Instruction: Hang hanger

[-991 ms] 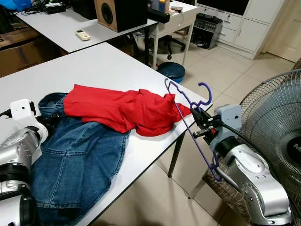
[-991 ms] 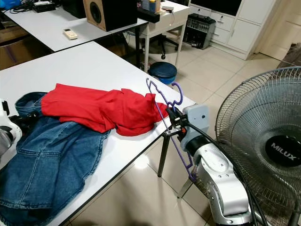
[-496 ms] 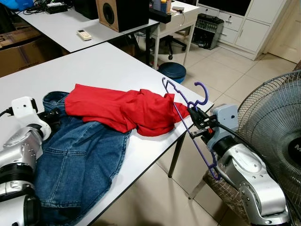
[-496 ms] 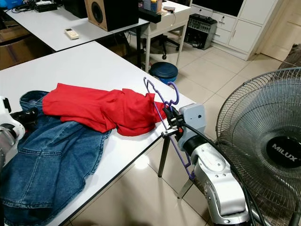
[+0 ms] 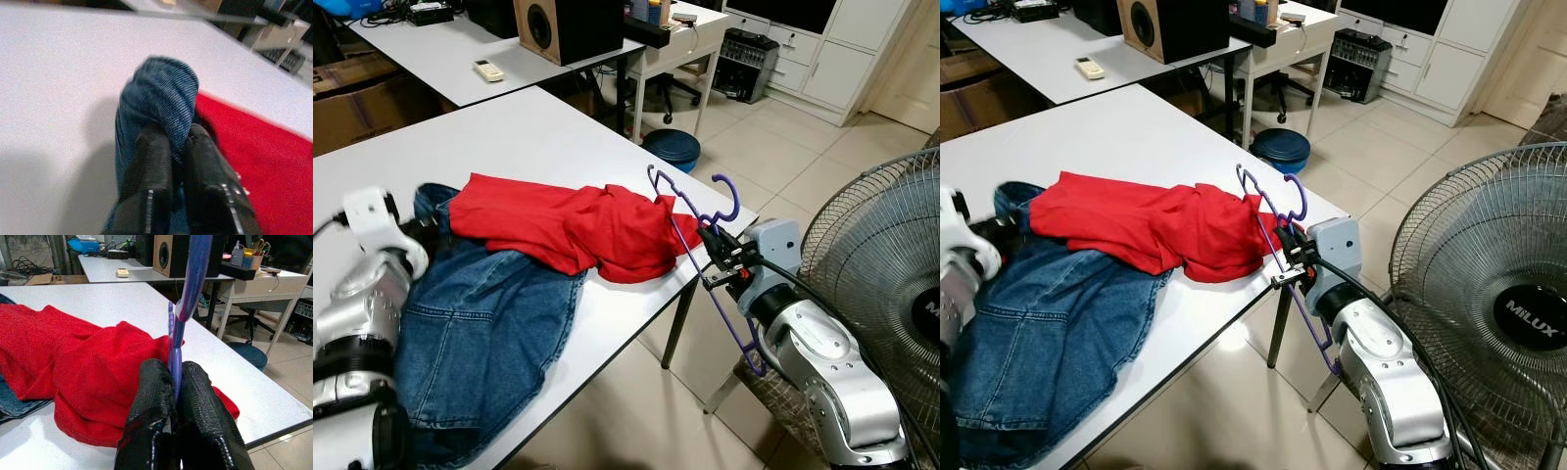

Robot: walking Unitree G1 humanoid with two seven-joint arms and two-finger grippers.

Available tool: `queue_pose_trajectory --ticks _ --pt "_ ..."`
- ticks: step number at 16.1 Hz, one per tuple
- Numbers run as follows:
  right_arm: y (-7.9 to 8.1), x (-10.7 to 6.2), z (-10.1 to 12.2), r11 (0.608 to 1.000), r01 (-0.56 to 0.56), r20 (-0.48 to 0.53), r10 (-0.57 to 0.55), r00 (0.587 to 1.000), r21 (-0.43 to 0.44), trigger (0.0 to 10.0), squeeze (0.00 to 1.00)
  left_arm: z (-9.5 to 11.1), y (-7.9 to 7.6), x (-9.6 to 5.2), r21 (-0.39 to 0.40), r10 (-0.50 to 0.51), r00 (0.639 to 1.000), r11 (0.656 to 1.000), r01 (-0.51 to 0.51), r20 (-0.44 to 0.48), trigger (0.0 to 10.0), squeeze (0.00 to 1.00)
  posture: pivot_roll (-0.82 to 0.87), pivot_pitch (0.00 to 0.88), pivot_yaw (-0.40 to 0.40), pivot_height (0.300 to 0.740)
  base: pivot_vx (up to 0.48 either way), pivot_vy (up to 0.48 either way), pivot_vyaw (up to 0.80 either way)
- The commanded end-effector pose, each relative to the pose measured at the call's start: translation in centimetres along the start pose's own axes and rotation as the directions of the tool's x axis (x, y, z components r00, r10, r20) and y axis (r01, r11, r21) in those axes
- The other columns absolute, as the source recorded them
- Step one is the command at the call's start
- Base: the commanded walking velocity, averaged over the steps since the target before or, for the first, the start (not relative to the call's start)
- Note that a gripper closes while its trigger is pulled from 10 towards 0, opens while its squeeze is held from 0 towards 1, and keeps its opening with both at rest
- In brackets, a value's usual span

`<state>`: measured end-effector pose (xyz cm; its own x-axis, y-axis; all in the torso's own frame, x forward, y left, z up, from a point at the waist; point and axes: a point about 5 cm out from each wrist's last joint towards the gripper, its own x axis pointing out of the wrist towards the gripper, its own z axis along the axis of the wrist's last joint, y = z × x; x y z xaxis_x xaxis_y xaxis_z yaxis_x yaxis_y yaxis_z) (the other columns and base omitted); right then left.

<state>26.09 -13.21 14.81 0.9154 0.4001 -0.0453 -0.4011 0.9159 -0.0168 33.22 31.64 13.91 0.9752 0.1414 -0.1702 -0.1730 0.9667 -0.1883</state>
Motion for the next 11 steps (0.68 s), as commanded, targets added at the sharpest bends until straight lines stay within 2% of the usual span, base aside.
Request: queue_pose_trajectory --ticks 1,2,3,4,5,6,8,9,10,11 --pt "0.0 0.3 0.3 1.000 -0.005 0.014 0.006 1.000 -0.020 10.0 0.00 3.2 -0.4 0.6 0.070 0.001 0.995 0.998 -0.008 0.098 0.0 0.00 -0.12 0.000 -0.026 0.740 0.000 0.000 0.00" --pt "-0.1 0.4 0.3 1.000 0.000 0.015 0.001 1.000 -0.019 10.0 0.00 6.5 -0.8 1.0 0.095 -0.025 0.978 0.995 0.005 0.208 0.0 0.00 -0.12 0.000 -0.028 0.740 0.000 0.000 0.00" --pt "-0.1 0.4 0.3 1.000 0.001 0.016 -0.001 1.000 -0.019 10.0 0.00 7.9 -1.0 1.1 0.100 -0.040 0.967 0.995 0.015 0.253 0.0 0.00 -0.12 0.000 -0.028 0.740 0.000 0.000 0.00" --pt "0.0 0.5 0.3 1.000 -0.003 0.017 0.003 1.000 -0.017 10.0 0.00 12.9 -2.3 1.2 0.134 -0.089 0.918 0.990 0.039 0.386 0.0 0.00 -0.10 0.000 -0.039 0.740 0.000 0.000 0.00" --pt "0.1 0.7 0.3 1.000 -0.010 0.018 0.010 1.000 -0.015 10.0 0.00 16.6 -3.3 1.0 0.167 -0.124 0.873 0.985 0.049 0.472 0.0 0.00 -0.10 0.000 -0.044 0.740 0.000 0.000 0.00" --pt "0.2 0.8 0.3 1.000 -0.014 0.018 0.014 1.000 -0.015 10.0 0.00 18.1 -3.8 0.8 0.185 -0.142 0.852 0.981 0.055 0.504 0.0 0.00 -0.10 0.000 -0.048 0.740 0.000 0.000 0.00" --pt "0.2 0.8 0.3 1.000 -0.021 0.022 0.022 1.000 -0.018 10.0 0.00 25.8 -6.6 -1.5 0.279 -0.246 0.712 0.957 0.074 0.657 0.0 0.00 -0.09 0.000 -0.047 0.740 0.000 0.000 0.00" --pt "0.1 0.8 0.3 1.000 -0.017 0.022 0.018 1.000 -0.019 10.0 0.00 28.7 -8.0 -3.0 0.310 -0.304 0.626 0.945 0.104 0.718 0.0 0.00 -0.09 0.000 -0.043 0.740 0.000 0.000 0.00" --pt "0.1 0.7 0.3 1.000 -0.009 0.024 0.009 1.000 -0.018 10.0 0.00 30.3 -8.9 -4.0 0.340 -0.353 0.566 0.931 0.134 0.745 0.0 0.00 -0.09 0.000 -0.035 0.740 0.000 0.000 0.00" --pt "0.0 0.6 0.3 1.000 -0.003 0.026 0.003 1.000 -0.015 10.0 0.00 30.7 -9.2 -4.5 0.353 -0.383 0.532 0.922 0.162 0.755 0.0 0.00 -0.09 0.000 -0.035 0.740 0.000 0.000 0.00"
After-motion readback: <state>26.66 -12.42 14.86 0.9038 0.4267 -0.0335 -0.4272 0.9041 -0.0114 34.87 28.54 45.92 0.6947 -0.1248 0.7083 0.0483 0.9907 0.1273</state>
